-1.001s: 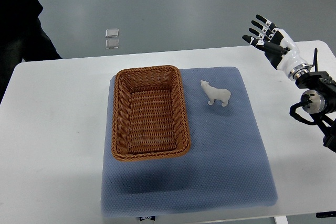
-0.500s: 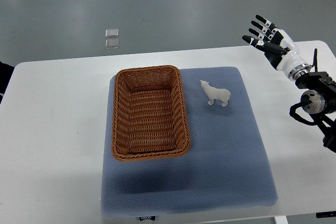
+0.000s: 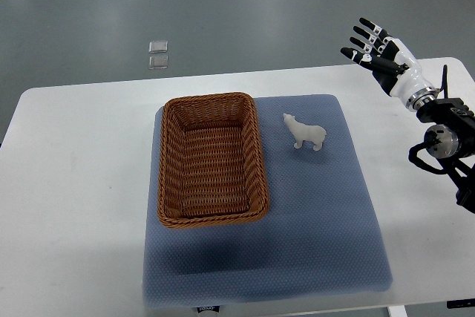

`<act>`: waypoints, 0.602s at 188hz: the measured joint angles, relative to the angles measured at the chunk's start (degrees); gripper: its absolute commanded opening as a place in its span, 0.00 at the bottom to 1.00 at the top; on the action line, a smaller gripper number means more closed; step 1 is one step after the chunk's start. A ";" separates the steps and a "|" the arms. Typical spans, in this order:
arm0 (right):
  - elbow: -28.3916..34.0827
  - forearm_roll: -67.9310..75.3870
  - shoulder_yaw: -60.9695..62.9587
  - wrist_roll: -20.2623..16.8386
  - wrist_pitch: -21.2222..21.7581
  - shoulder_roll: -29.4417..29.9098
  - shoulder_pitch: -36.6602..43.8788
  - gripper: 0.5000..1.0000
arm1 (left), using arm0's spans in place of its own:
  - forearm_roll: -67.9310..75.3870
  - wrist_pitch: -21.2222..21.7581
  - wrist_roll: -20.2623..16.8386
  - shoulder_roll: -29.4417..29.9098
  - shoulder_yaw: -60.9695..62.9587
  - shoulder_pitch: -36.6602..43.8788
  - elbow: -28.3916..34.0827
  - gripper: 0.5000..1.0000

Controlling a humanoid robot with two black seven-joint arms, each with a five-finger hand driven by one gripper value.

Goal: Place white bear in brown basket with right hand

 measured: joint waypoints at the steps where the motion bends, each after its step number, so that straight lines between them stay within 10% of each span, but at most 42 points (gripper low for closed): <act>1: 0.00 -0.01 -0.01 0.00 0.00 -0.01 0.01 0.85 | 0.00 0.00 0.00 0.00 0.00 0.00 0.00 1.00; 113: 4.50 -20.11 -7.03 -0.10 3.97 -4.51 3.05 0.85 | 0.01 0.00 0.01 0.00 0.02 -0.01 0.00 1.00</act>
